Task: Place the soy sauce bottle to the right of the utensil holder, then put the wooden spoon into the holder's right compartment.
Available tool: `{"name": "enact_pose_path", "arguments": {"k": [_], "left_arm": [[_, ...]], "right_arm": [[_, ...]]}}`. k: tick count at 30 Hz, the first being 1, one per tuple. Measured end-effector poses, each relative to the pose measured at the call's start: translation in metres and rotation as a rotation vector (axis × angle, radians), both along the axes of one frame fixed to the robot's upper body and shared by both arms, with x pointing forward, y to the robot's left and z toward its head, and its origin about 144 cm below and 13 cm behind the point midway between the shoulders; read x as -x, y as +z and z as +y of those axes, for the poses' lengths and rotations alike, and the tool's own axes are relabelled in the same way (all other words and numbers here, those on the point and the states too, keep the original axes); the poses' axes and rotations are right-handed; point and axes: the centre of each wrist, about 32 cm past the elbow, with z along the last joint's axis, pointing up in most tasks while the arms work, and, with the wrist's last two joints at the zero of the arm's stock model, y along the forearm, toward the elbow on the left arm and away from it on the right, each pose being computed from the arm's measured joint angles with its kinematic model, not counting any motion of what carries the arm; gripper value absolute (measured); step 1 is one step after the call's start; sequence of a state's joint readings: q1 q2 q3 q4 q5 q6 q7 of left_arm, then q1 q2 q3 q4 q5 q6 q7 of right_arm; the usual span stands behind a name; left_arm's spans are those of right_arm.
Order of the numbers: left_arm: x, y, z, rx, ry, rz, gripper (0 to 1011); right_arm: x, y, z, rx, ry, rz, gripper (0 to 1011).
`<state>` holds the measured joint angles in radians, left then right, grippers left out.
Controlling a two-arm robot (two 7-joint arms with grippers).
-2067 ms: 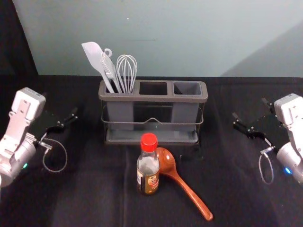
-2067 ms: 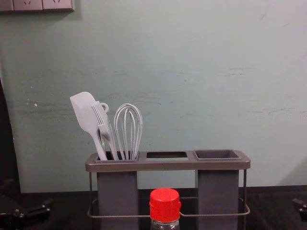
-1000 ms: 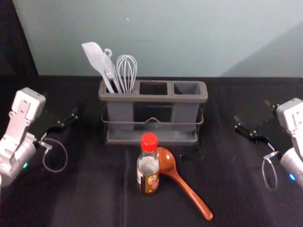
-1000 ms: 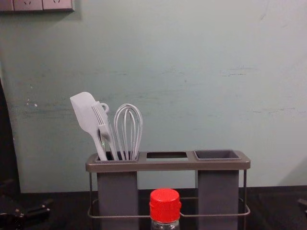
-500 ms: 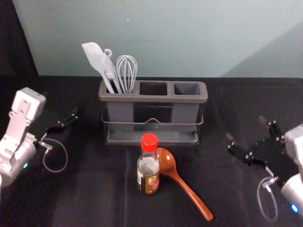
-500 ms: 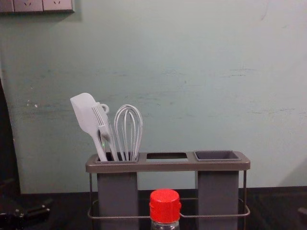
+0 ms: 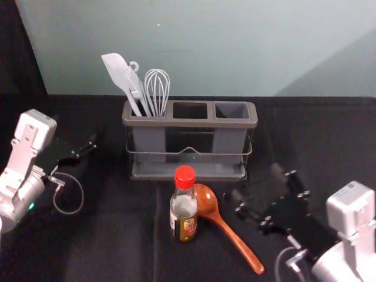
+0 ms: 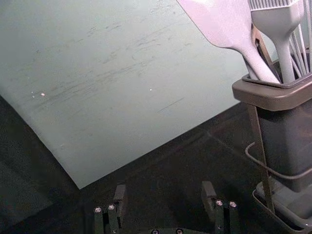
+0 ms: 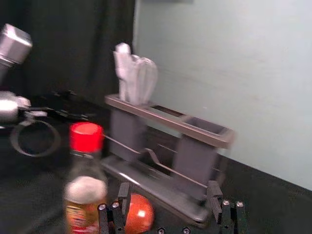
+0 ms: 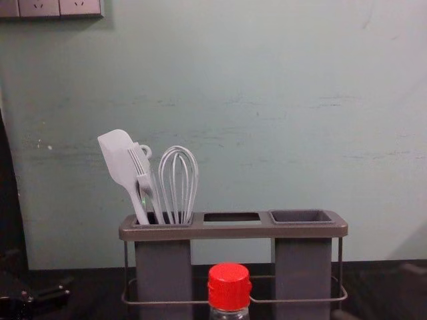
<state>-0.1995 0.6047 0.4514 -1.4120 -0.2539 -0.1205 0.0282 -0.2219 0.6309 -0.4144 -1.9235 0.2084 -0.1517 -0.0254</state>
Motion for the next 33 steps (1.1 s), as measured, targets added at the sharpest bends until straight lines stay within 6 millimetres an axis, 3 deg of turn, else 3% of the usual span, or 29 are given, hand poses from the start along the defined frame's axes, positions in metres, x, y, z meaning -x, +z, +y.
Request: {"name": "enact_pose_path", "arguments": {"k": [13,25,33], "left_arm": [[0.0,0.0,0.0,0.0,0.0,0.0,1000],[0.0,0.0,0.0,0.0,0.0,0.0,1000],[0.0,0.0,0.0,0.0,0.0,0.0,1000]], "right_arm": [[0.0,-0.001,0.04,-0.125,0.177,0.039,1002],[-0.036,0.0,0.065,-0.186,0.236,0.104,1002],[-0.047,-0.002,0.075,-0.183,0.251,0.103,1002]]}}
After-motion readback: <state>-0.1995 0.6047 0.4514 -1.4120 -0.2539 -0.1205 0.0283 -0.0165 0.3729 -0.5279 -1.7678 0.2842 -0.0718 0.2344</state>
